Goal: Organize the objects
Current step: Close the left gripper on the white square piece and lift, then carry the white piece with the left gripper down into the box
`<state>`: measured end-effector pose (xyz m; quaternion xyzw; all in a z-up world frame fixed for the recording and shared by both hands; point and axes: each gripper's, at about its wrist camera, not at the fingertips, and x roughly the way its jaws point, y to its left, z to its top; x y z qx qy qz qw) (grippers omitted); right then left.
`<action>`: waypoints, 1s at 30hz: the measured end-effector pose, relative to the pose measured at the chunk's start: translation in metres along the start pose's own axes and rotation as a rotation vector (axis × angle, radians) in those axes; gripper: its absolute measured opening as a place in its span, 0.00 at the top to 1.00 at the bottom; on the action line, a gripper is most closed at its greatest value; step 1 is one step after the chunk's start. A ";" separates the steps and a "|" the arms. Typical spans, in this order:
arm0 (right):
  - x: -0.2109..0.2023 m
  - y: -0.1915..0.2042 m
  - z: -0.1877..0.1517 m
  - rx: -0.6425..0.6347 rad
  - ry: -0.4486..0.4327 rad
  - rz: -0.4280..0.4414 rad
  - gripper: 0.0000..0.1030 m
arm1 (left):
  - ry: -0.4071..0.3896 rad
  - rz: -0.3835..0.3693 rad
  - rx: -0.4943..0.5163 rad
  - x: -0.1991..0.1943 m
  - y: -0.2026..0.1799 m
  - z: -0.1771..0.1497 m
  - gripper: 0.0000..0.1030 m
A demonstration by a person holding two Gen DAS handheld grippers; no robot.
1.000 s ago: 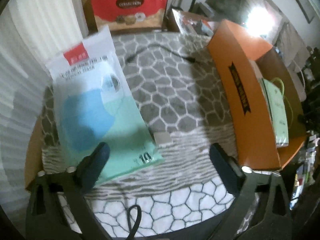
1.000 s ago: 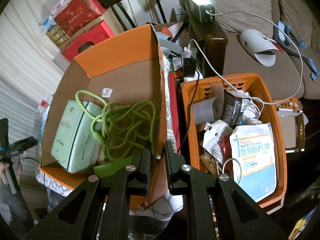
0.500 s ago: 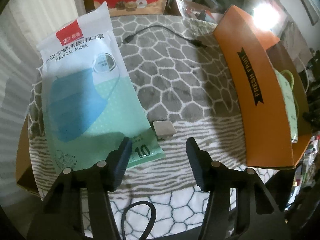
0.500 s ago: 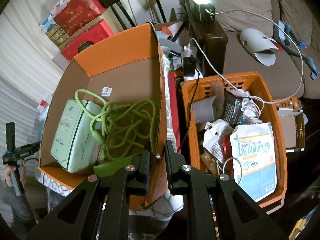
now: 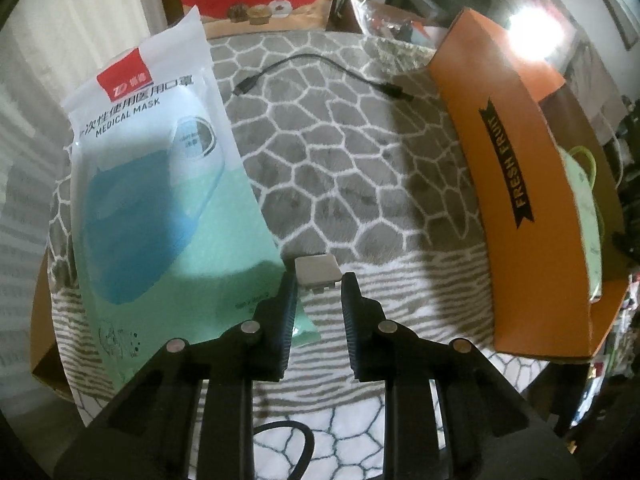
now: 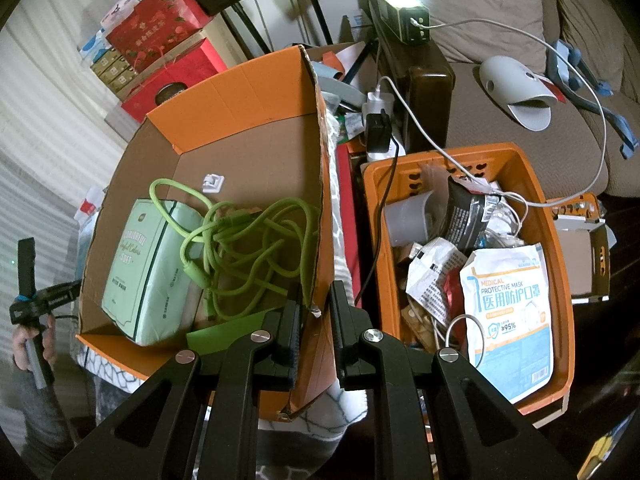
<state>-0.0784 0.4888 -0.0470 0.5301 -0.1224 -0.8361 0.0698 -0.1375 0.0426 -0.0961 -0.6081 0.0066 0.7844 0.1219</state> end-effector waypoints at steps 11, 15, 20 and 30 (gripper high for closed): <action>0.001 -0.001 -0.001 0.001 0.000 0.001 0.88 | -0.030 -0.083 -0.039 -0.017 -0.008 0.025 0.80; 0.000 0.000 0.000 0.001 0.000 0.000 0.88 | -0.060 -0.117 -0.043 -0.035 -0.015 0.030 0.80; 0.001 0.000 -0.001 0.001 0.000 0.000 0.88 | -0.099 -0.133 -0.010 -0.054 -0.038 0.043 0.80; 0.000 -0.001 0.000 0.001 0.001 0.000 0.87 | -0.157 -0.138 0.096 -0.087 -0.102 0.075 0.80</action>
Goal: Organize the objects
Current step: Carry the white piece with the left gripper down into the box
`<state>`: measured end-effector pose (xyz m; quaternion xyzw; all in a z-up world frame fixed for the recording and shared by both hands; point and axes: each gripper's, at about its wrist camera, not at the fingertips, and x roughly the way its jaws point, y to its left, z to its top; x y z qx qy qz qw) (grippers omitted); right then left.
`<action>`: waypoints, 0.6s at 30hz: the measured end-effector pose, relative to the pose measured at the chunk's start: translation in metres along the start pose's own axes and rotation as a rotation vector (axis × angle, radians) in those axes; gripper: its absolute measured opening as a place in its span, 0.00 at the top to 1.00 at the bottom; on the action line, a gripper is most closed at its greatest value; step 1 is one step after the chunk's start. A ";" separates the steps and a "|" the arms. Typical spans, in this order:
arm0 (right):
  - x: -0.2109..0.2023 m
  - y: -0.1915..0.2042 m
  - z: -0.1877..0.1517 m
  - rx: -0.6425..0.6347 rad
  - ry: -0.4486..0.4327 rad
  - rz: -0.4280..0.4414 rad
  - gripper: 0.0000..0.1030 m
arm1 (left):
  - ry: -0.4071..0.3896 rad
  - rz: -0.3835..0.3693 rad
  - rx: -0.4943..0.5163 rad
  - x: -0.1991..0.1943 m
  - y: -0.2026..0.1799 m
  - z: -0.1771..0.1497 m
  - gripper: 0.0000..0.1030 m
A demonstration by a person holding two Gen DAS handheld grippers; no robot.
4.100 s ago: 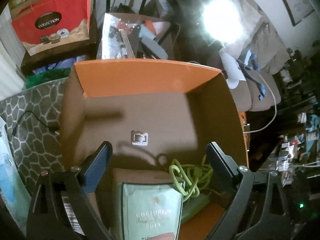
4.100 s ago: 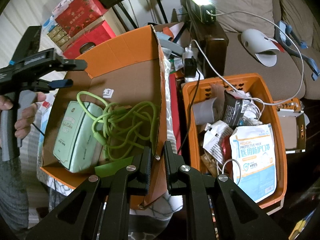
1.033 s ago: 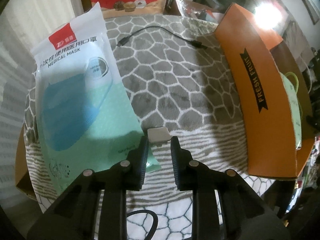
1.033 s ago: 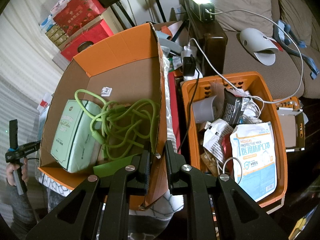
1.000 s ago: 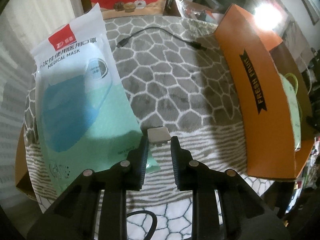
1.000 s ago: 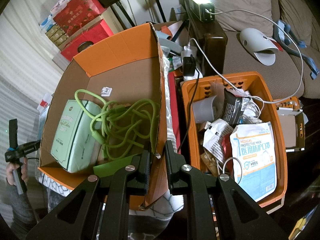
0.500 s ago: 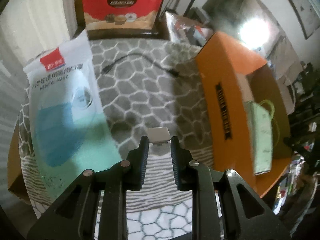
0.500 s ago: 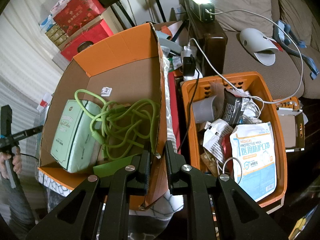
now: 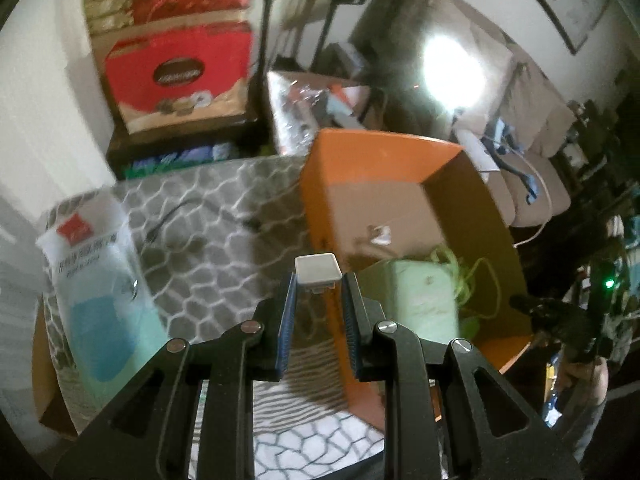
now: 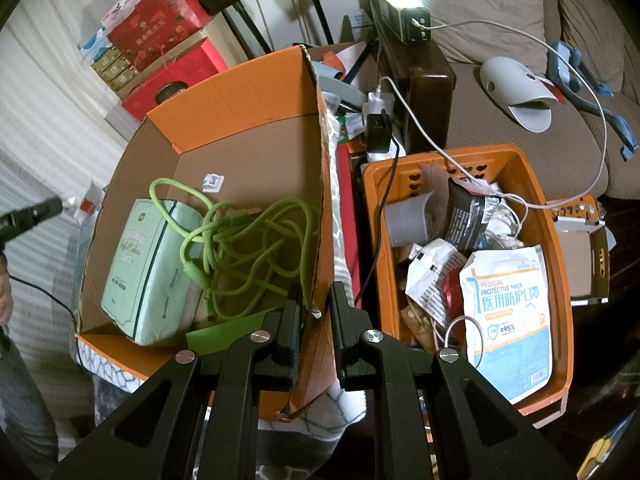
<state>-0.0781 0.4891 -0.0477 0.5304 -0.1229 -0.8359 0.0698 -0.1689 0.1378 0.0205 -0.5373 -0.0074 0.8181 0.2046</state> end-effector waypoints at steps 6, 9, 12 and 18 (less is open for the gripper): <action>0.001 -0.001 0.000 0.000 0.000 0.004 0.88 | 0.022 -0.028 0.044 0.013 -0.041 0.020 0.80; 0.001 -0.001 0.000 0.000 0.000 0.004 0.88 | 0.042 -0.043 0.055 0.024 -0.058 0.027 0.80; 0.001 -0.001 0.000 -0.002 0.000 0.006 0.87 | 0.055 -0.035 0.069 0.038 -0.075 0.035 0.80; 0.001 0.001 0.001 -0.005 0.001 0.005 0.87 | 0.094 -0.039 0.082 0.069 -0.100 0.047 0.80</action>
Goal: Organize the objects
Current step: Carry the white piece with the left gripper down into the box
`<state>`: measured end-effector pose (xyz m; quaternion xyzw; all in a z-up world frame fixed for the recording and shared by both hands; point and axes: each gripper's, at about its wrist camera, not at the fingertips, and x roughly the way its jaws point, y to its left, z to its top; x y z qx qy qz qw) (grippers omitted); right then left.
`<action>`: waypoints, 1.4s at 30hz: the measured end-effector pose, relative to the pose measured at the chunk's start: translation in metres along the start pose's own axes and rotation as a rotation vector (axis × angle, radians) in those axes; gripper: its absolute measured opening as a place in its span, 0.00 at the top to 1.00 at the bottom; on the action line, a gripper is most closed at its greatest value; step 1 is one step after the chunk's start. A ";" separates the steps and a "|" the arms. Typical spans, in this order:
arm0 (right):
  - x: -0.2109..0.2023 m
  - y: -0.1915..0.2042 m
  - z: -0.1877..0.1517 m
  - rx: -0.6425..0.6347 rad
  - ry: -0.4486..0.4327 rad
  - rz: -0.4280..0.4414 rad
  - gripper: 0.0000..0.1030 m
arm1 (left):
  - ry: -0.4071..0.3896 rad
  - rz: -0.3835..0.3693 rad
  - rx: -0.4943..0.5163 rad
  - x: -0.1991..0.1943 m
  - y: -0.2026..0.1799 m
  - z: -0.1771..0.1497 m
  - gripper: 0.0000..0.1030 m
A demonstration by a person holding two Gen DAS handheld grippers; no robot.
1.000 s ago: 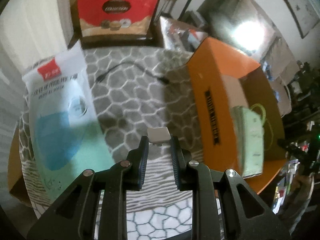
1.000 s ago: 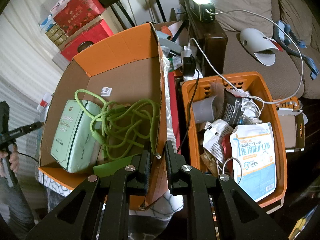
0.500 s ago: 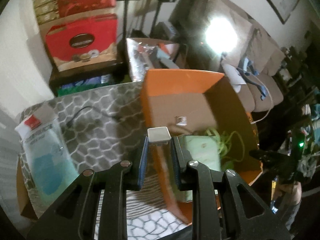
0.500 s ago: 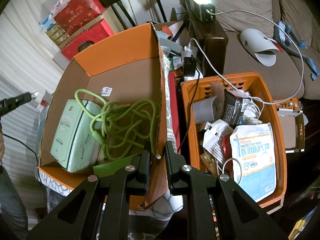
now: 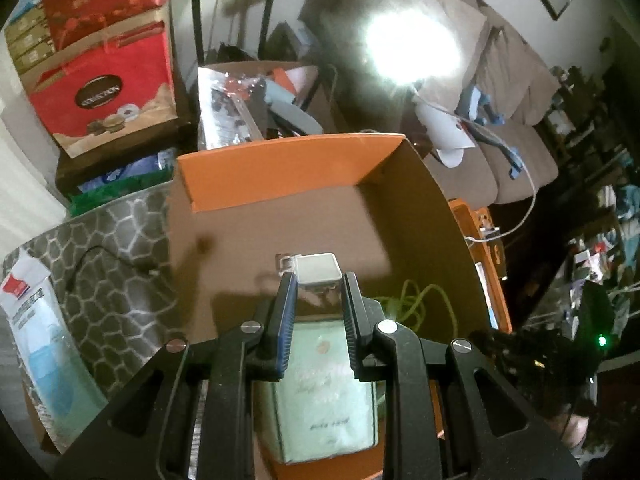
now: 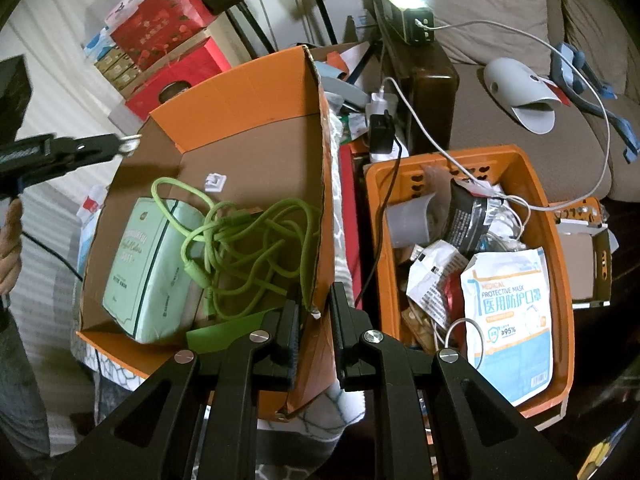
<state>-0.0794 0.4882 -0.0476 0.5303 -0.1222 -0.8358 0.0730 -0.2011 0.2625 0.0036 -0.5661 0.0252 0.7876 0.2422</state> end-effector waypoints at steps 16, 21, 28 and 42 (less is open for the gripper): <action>0.000 0.003 0.003 -0.009 0.002 -0.012 0.87 | 0.034 0.032 0.003 0.067 -0.021 0.023 0.80; 0.000 0.004 0.002 -0.010 0.003 -0.012 0.87 | 0.075 0.039 0.023 0.093 -0.029 0.026 0.80; 0.001 0.003 0.003 -0.012 0.004 -0.014 0.87 | 0.163 0.074 0.008 0.124 -0.025 0.029 0.80; 0.001 0.003 0.003 -0.011 0.004 -0.015 0.87 | 0.176 0.085 -0.035 0.143 -0.008 0.036 0.80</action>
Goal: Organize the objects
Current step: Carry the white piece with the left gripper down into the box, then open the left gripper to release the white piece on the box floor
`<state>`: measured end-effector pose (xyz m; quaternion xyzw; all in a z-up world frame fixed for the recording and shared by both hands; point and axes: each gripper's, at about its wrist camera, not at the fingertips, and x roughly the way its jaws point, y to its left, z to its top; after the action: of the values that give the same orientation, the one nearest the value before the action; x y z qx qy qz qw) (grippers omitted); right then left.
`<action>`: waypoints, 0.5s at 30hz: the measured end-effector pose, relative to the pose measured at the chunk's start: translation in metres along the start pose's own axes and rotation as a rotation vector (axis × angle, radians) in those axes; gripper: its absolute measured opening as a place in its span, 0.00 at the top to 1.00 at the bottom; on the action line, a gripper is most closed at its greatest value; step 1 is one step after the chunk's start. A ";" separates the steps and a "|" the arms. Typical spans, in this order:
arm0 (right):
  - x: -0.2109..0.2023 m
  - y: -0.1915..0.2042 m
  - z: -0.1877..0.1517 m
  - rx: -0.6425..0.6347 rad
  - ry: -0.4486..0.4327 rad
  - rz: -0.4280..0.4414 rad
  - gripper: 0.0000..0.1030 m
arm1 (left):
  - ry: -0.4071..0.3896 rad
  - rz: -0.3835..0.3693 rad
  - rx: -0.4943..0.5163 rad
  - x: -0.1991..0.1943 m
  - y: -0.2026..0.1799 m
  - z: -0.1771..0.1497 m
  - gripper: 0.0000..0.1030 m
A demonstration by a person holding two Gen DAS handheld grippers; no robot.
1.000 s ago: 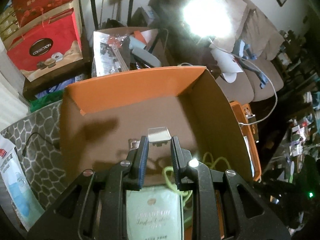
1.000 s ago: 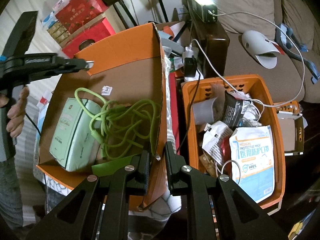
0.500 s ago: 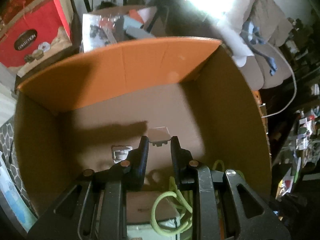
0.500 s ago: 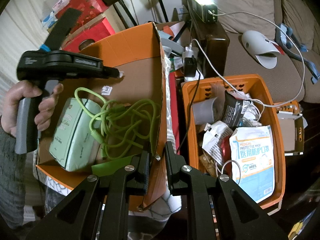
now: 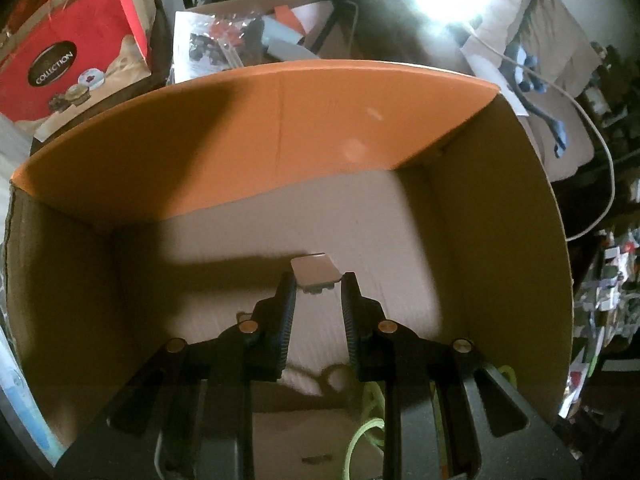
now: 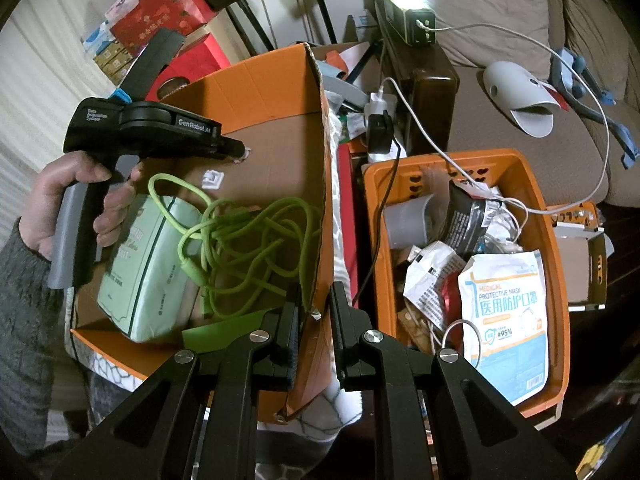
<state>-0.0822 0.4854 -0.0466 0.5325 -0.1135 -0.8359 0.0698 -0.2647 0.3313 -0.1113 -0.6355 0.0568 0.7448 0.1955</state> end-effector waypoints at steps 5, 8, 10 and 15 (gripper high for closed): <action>0.000 0.000 0.000 -0.001 0.000 0.000 0.87 | -0.013 -0.018 -0.012 -0.008 0.002 0.000 0.60; 0.000 0.000 -0.001 0.000 0.001 0.000 0.87 | -0.040 -0.022 -0.011 -0.019 0.004 0.000 0.53; 0.000 -0.001 -0.001 0.001 0.000 0.001 0.87 | -0.053 -0.041 -0.016 -0.028 0.006 -0.002 0.46; 0.000 -0.001 -0.001 0.001 0.001 0.000 0.87 | -0.137 -0.030 -0.046 -0.054 0.014 -0.010 0.24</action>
<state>-0.0810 0.4858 -0.0474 0.5330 -0.1137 -0.8355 0.0697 -0.2543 0.3029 -0.0631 -0.5882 0.0165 0.7846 0.1952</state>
